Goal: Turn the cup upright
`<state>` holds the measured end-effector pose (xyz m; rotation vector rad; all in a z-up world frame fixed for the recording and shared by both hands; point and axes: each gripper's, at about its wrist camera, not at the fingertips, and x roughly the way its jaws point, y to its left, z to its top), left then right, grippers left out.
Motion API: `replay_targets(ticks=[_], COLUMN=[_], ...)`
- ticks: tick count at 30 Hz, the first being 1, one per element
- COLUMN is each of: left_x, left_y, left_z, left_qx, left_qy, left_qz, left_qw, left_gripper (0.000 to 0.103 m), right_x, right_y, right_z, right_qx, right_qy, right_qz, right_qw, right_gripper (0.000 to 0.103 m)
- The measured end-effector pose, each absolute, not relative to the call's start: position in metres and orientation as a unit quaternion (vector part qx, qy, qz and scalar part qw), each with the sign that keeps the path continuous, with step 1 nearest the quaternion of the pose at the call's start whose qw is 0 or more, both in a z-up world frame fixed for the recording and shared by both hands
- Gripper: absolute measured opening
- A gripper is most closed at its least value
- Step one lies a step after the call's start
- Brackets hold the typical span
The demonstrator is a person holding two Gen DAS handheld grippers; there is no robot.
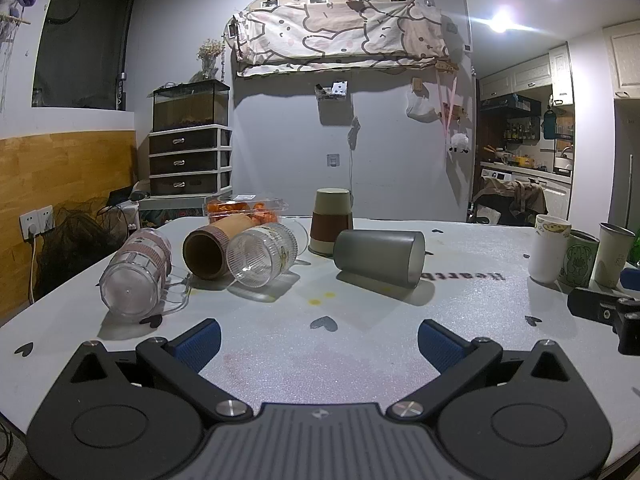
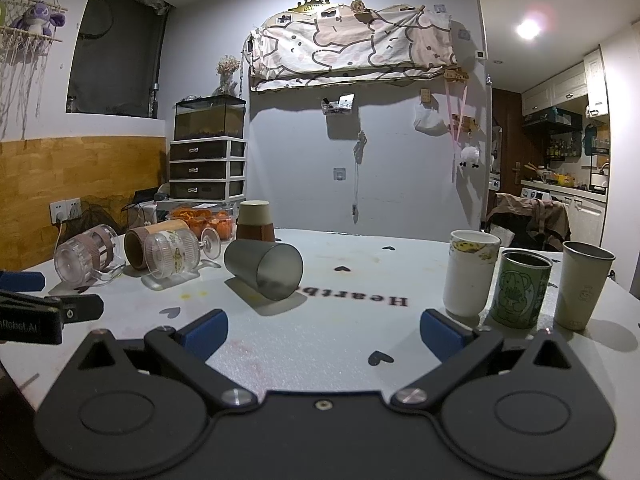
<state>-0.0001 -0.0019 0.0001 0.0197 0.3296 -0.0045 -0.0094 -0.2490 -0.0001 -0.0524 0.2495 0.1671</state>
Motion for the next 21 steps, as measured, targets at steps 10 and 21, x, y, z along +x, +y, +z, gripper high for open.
replay_targets(ticks=[10,21], left_x=[0.0,0.0002], left_y=[-0.0019,-0.002], left_z=[0.0001,0.0002], left_qx=[0.01,0.009], left_qy=[0.165,0.165], left_qz=[-0.002,-0.003], left_qw=[0.986,0.986], left_gripper=[0.103,0.103], right_x=[-0.0098,-0.0098], right_y=[-0.249,-0.2487], right_z=[0.0002,0.0002], right_qx=[-0.026,-0.027], right_qy=[0.124,0.124], right_qz=[0.083,0.083], right_qw=[0.988,0.988], right_gripper=[0.103,0.103])
